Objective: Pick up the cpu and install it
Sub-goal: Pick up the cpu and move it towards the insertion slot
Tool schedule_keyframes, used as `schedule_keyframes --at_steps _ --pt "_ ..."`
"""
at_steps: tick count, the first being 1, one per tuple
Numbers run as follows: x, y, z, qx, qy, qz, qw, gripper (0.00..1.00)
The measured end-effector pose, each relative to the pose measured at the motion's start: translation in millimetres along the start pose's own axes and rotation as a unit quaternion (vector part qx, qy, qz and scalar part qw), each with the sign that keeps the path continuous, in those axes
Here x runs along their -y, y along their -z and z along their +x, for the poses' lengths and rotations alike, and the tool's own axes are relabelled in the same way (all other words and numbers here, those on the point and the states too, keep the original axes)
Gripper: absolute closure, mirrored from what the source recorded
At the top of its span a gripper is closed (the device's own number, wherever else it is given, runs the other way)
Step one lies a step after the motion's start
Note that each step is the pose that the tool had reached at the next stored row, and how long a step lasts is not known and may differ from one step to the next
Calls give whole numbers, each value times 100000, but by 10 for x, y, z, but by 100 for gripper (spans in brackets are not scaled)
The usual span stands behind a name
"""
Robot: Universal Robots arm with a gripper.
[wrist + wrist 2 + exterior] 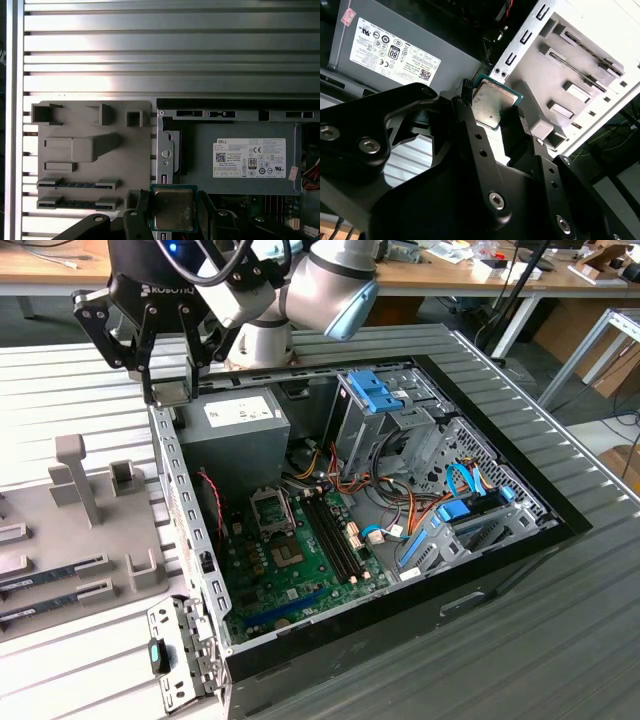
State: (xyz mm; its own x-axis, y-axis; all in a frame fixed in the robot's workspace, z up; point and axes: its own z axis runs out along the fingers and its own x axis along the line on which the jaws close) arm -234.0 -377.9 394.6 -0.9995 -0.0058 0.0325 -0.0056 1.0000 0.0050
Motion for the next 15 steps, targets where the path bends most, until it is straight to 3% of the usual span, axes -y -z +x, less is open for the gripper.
schedule_keyframes --at_steps 15 --pt "1 -9 -127 -2 -2 1 100000 53"
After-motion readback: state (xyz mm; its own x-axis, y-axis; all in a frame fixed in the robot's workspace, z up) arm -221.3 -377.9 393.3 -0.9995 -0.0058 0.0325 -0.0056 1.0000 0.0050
